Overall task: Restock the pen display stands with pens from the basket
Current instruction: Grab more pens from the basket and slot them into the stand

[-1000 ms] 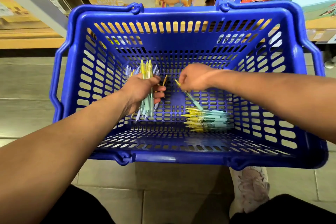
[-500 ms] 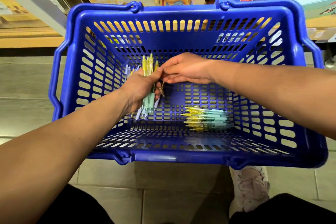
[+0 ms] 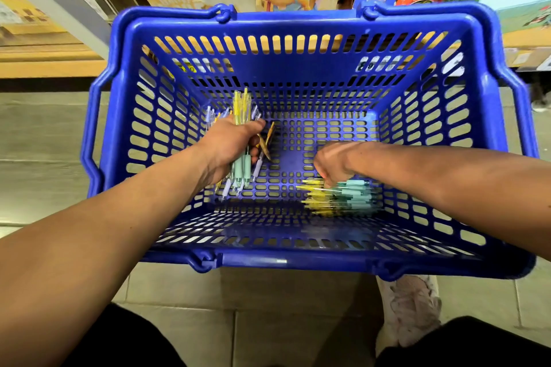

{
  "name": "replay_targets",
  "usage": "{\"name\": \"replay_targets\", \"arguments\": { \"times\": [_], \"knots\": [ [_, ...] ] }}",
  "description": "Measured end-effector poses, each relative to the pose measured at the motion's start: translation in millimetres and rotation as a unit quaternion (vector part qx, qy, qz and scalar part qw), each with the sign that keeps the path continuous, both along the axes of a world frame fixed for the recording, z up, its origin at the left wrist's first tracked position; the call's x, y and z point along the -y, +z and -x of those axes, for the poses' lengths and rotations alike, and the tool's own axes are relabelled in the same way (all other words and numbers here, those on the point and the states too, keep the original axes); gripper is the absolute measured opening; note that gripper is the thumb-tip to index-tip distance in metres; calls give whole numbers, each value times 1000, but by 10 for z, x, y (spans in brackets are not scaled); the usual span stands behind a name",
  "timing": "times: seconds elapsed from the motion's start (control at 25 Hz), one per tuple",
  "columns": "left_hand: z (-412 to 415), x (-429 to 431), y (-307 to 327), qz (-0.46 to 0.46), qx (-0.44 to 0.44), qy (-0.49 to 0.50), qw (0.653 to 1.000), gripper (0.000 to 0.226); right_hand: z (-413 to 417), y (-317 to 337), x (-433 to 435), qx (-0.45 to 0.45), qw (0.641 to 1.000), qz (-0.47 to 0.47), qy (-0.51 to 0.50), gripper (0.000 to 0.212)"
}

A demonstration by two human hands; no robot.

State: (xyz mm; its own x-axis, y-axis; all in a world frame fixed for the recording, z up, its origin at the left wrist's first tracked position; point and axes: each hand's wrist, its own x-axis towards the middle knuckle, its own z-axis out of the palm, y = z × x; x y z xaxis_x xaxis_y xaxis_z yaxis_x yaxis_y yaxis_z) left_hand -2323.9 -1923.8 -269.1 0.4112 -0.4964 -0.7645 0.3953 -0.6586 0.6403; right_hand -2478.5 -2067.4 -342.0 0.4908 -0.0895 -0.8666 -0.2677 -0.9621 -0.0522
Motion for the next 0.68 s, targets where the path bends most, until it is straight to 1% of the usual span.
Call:
{"name": "replay_targets", "arguments": {
  "times": [0.08, 0.12, 0.16, 0.2, 0.24, 0.28, 0.32, 0.36, 0.4, 0.44, 0.52, 0.6, 0.64, 0.68],
  "knots": [
    [-3, 2, -17, 2, 5, 8, 1000, 62, 4, -4, 9, 10, 1000, -15, -11, 21],
    [-4, 4, -22, 7, 3, 13, 1000, 67, 10, -7, 18, 14, 1000, -16, -11, 18],
    [-6, 3, -28, 8, 1, 16, 1000, 65, 4, -8, 24, 10, 1000, -16, -9, 18],
    [-5, 0, -26, 6, -1, 16, 1000, 58, -7, -8, 32, 0, 1000, -16, -12, 21],
    [-4, -2, -23, 1, -4, 16, 1000, 46, -26, -8, 43, -9, 1000, -18, -20, 25],
    [3, -5, -18, -3, -12, 17, 1000, 42, -52, 16, 54, -6, 999, -21, -31, 27],
    [14, -6, -11, -6, -20, 17, 1000, 38, -93, 49, 80, 20, 998, -30, -56, 26],
    [25, -4, -9, -7, -29, 20, 999, 35, -150, 96, 125, 61, 992, -46, -102, 23],
    [36, 0, -7, -11, -35, 22, 999, 33, -218, 152, 172, 113, 979, -69, -156, 20],
    [44, 4, -7, -13, -39, 26, 999, 33, -289, 224, 209, 172, 958, -95, -210, 17],
    [49, 20, -21, -15, -33, 40, 999, 34, -429, 327, 219, 255, 897, -172, -318, 10],
    [48, 38, -25, -14, -20, 55, 998, 34, -558, 385, 122, 269, 817, -281, -425, 4],
    [41, 44, -31, -10, -15, 58, 998, 33, -610, 383, 58, 267, 784, -316, -463, 5],
    [33, 47, -28, -6, -14, 63, 998, 32, -646, 366, -7, 268, 759, -335, -490, 7]
  ]
}}
